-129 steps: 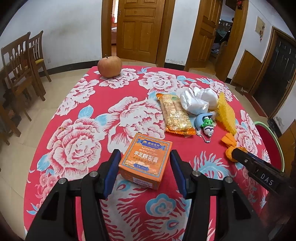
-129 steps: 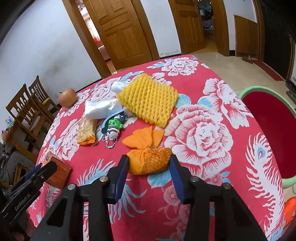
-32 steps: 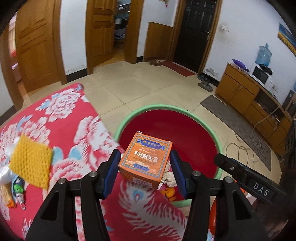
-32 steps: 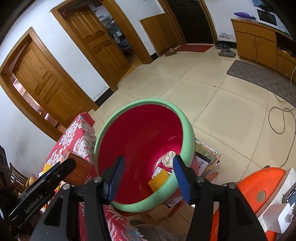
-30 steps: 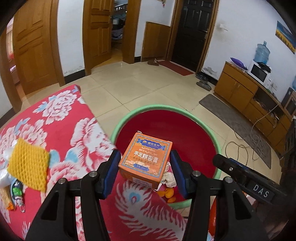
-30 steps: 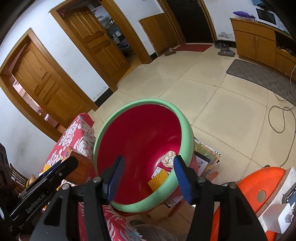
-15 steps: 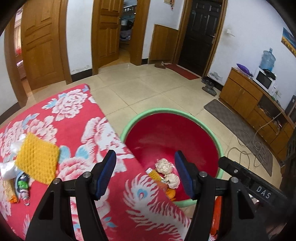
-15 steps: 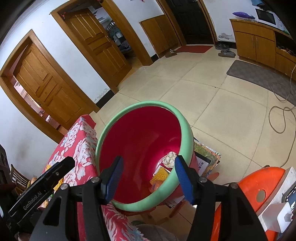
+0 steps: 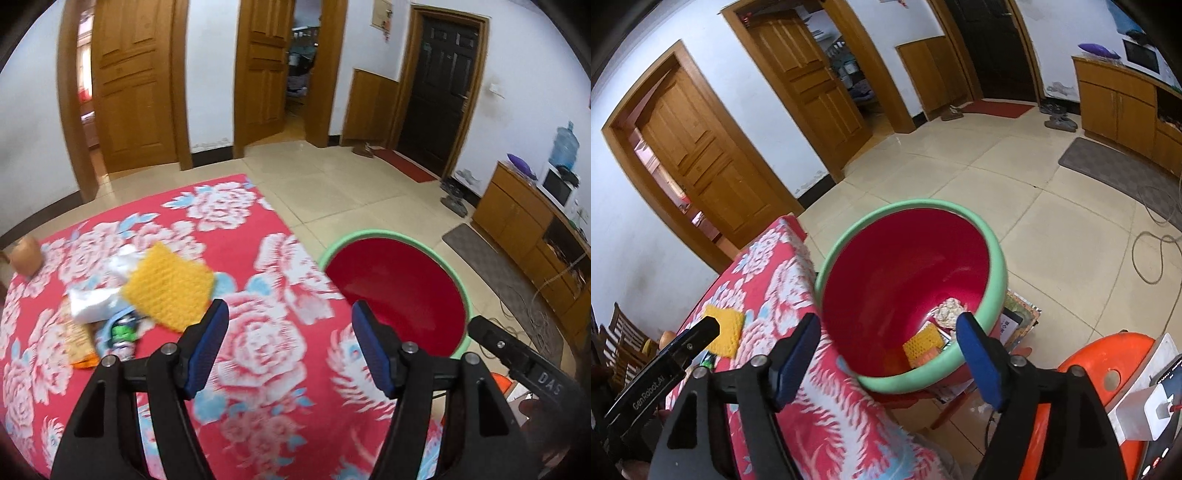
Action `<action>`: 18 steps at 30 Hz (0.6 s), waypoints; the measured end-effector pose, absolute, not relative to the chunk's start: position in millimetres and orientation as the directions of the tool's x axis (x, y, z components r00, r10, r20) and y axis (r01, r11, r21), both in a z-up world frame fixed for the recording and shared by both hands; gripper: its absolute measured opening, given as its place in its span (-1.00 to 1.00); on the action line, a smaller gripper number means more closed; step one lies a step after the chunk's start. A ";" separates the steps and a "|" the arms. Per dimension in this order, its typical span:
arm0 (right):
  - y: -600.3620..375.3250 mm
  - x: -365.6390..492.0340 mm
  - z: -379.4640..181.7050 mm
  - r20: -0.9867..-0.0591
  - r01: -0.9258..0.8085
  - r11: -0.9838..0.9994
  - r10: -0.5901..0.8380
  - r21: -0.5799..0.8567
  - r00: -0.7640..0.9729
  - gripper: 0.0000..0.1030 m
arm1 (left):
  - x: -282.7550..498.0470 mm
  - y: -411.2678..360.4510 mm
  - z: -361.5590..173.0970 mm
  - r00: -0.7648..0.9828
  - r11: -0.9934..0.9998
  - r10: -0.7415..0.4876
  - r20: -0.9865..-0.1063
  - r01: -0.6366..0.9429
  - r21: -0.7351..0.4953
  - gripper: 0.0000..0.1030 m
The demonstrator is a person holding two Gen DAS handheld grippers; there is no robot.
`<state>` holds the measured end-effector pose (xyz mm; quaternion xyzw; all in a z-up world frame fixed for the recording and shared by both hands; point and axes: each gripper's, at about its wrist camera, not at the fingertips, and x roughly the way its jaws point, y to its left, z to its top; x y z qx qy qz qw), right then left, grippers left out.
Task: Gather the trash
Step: 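Move both open tools back over the table toward the remaining items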
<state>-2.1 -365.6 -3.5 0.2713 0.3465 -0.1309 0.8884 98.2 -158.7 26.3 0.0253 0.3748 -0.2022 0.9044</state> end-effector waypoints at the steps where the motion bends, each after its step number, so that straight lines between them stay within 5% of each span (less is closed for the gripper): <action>1: -361.4 -1.9 -1.8 -0.683 0.412 0.823 -0.041 0.391 0.729 0.55 | 98.0 -154.2 26.7 0.640 0.920 -0.341 -0.689 0.377 -0.106 0.33; 18: -300.7 18.8 11.3 -0.683 0.292 0.878 0.053 0.379 0.728 0.56 | 106.5 -28.8 28.6 0.706 0.986 -0.152 -0.692 0.156 -0.057 0.34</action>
